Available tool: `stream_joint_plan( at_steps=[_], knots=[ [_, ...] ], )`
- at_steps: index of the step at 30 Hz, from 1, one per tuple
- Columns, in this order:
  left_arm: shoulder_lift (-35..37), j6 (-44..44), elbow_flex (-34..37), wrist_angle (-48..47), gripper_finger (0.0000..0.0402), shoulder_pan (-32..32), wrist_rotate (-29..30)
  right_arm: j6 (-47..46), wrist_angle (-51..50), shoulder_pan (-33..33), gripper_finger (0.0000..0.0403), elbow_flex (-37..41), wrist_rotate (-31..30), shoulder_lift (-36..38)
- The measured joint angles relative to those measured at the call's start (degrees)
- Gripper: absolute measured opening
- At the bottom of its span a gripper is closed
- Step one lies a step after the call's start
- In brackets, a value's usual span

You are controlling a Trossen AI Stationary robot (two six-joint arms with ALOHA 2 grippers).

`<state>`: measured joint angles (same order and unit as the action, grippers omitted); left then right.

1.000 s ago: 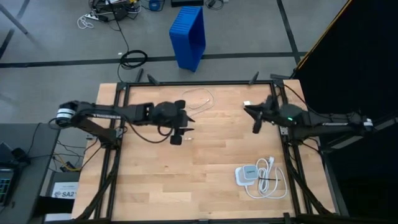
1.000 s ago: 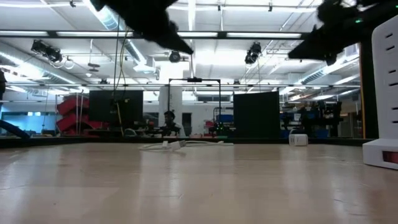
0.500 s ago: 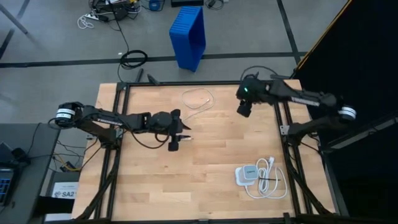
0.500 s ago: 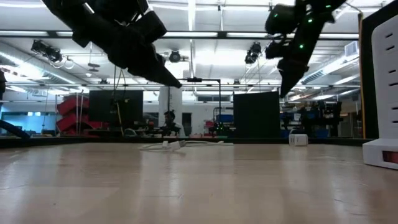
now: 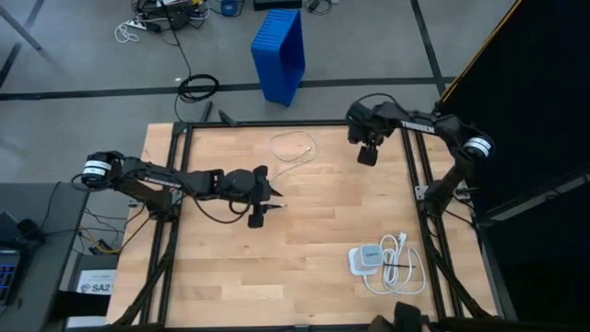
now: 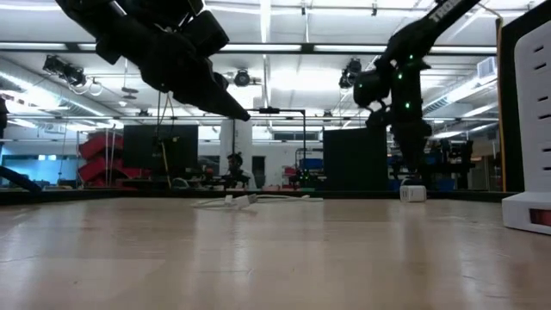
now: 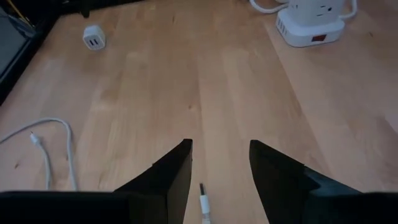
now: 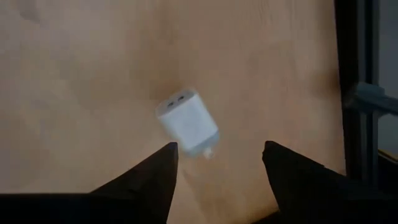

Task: Insert USB
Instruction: Insert the charger cable into the charger adapter

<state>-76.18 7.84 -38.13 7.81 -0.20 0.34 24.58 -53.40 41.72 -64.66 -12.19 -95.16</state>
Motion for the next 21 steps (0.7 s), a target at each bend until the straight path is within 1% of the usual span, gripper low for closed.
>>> stream_joint_plan(
  at_steps=[6, 14, 18, 21],
  knots=[
    [0.0, -0.6, 0.0, 0.0, 0.0147, 0.2, 0.0, 3.1, 2.7, 1.1, 0.0197, 0.0, 0.3, -2.7],
    [0.0, -0.6, 0.0, -1.1, 0.0147, 0.3, 0.0, 5.5, 2.7, 1.2, 0.0225, 0.5, 1.6, -3.1],
    [0.0, -0.8, 0.0, -1.7, 0.0147, 0.3, 0.0, 6.9, 2.9, 1.2, 0.0235, 0.5, 3.1, -3.1],
    [0.0, -0.9, 0.0, -1.8, 0.0147, 0.3, 0.0, 7.4, 3.0, 1.2, 0.0238, 0.5, 2.2, -3.1]
  ],
)
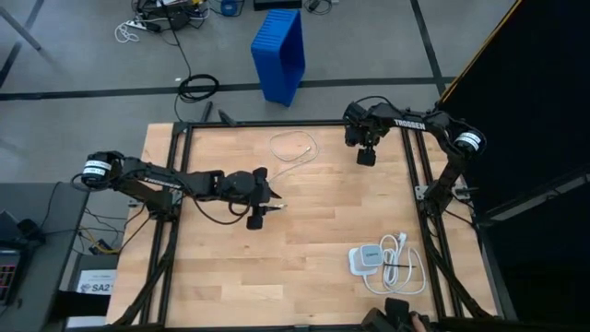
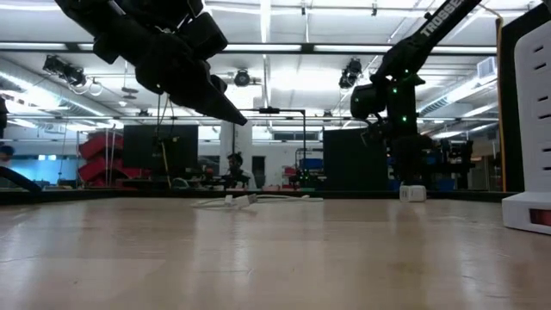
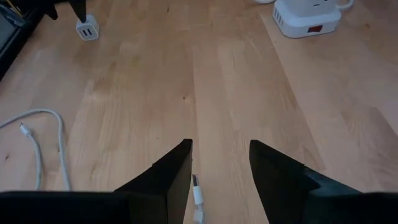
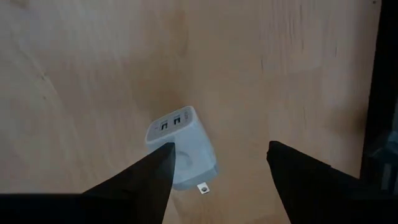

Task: Insert USB
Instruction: Insert the charger cable into the charger adapter

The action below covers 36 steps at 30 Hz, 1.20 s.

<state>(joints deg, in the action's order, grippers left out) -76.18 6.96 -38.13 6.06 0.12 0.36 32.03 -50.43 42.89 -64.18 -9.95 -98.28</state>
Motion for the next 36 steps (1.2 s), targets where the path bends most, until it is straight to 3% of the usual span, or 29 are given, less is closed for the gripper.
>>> stream_joint_plan(
  at_steps=[19, 36],
  knots=[
    [0.0, 0.2, 0.0, -0.6, 0.0147, 0.0, 0.0, -3.7, -6.2, -0.4, 0.0224, -2.2, 1.2, 1.2],
    [0.0, 0.2, 1.8, 0.6, 0.0147, 0.0, 0.0, 4.6, 3.8, -0.4, 0.0267, 3.5, 0.4, 1.2]
  ],
)
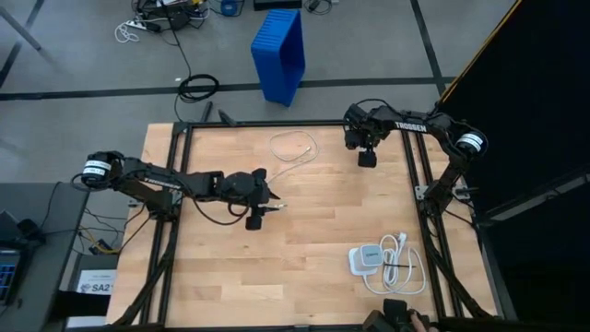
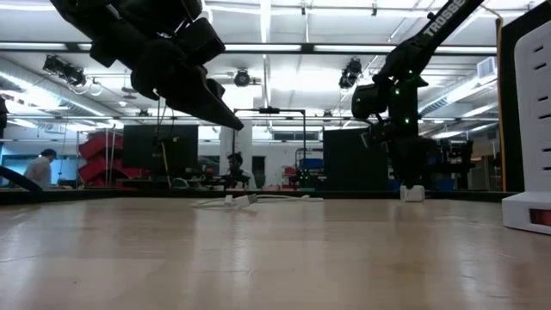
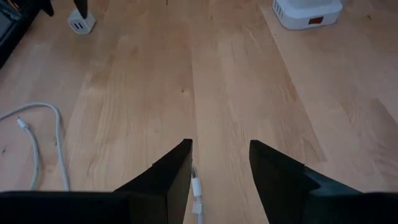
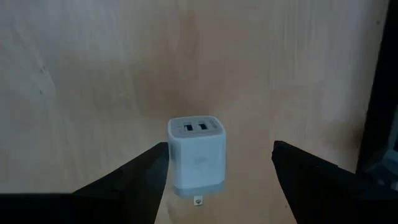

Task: Insert USB
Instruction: Insert the charger cable into the charger adapter

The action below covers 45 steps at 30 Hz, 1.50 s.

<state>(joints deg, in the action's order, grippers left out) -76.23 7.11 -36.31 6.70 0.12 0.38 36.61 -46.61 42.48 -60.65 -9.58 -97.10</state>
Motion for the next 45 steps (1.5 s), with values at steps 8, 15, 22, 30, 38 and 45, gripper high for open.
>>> stream_joint_plan(
  at_steps=[8, 15, 22, 30, 38, 45],
  knots=[
    [0.0, -0.1, 0.0, 0.3, 0.0147, 0.0, 0.0, -2.4, 1.3, 0.9, 0.0265, 2.3, 0.1, 0.0],
    [0.0, -0.1, 0.0, 0.3, 0.0147, 0.0, 0.0, -4.0, 2.7, 2.6, 0.0235, 3.9, 4.5, 0.0],
    [0.0, -0.1, 0.0, 0.7, 0.0147, 0.0, 0.0, -5.7, 6.5, 4.2, 0.0192, 7.1, 5.9, 0.2],
    [0.0, -0.2, 0.0, 1.5, 0.0147, 0.0, 0.0, -8.9, 6.4, 3.7, 0.0114, 7.3, 5.4, 0.3],
    [0.0, 0.1, 0.0, 0.8, 0.0147, 0.0, -0.1, -18.9, -2.2, 2.6, 0.0114, 1.9, 4.5, 1.8],
    [0.0, -1.4, 0.0, -4.7, 0.0147, -0.1, -0.1, -23.5, -1.3, -5.3, 0.0114, -2.6, 9.2, 14.9]
  ],
)
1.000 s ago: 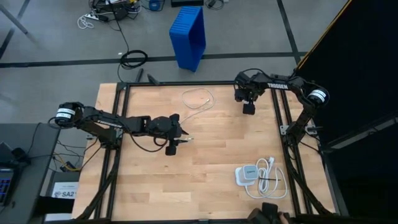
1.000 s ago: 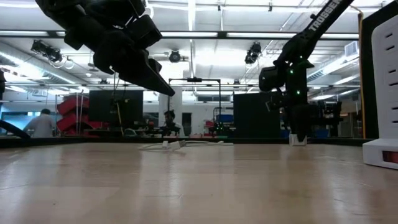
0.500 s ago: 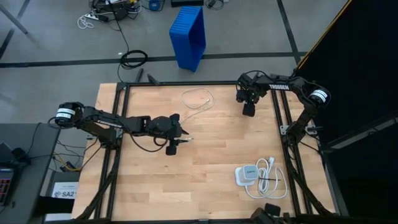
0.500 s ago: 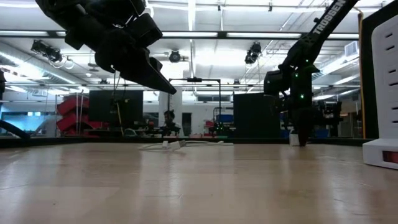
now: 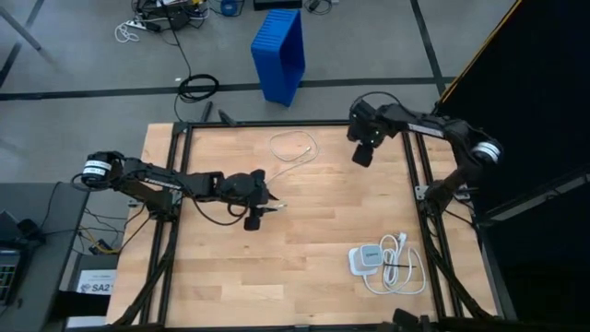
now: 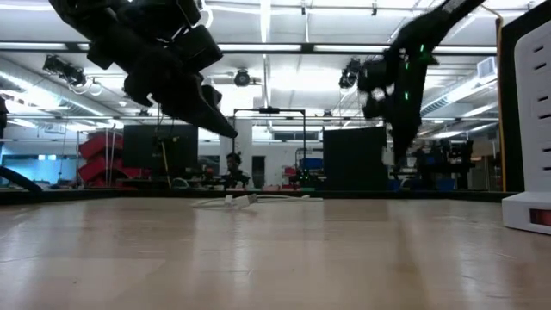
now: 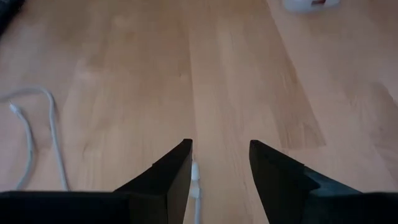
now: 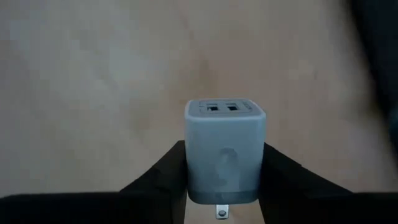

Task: Insert USB
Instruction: Insert the charger cable into the charger adapter

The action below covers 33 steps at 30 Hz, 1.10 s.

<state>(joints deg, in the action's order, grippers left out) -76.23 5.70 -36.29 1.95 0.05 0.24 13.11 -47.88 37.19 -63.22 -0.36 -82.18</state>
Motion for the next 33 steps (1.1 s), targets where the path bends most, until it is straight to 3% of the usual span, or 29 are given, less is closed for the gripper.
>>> stream_joint_plan(
  at_steps=[3, 7, 12, 15, 24, 33],
  knots=[
    [0.0, -1.4, 0.0, -1.5, 0.0147, 0.0, 0.0, -4.9, 1.5, -6.1, 0.0114, -0.1, 0.3, 4.7],
    [0.0, -1.7, 0.0, -0.9, 0.0147, 0.1, 0.0, -11.6, 2.1, -16.9, 0.0114, -0.1, 0.1, 5.7],
    [0.0, -3.5, 0.0, 0.8, 0.0147, 0.3, 0.0, -15.7, 2.3, -30.8, 0.0114, 0.0, -3.3, -0.7],
    [0.0, -3.5, 0.0, 1.8, 0.0147, 0.4, -0.1, -16.3, 2.4, -35.5, 0.0114, 0.0, -4.7, -6.3],
    [0.0, -3.4, 0.0, 2.0, 0.0147, 0.4, 0.3, -19.6, 3.7, -36.7, 0.0114, -2.4, -3.3, -20.7],
    [0.0, -3.4, 0.0, 1.5, 0.0147, 0.4, 0.4, -19.0, 3.8, -36.0, 0.0127, -5.1, 1.5, -24.7]
  ],
)
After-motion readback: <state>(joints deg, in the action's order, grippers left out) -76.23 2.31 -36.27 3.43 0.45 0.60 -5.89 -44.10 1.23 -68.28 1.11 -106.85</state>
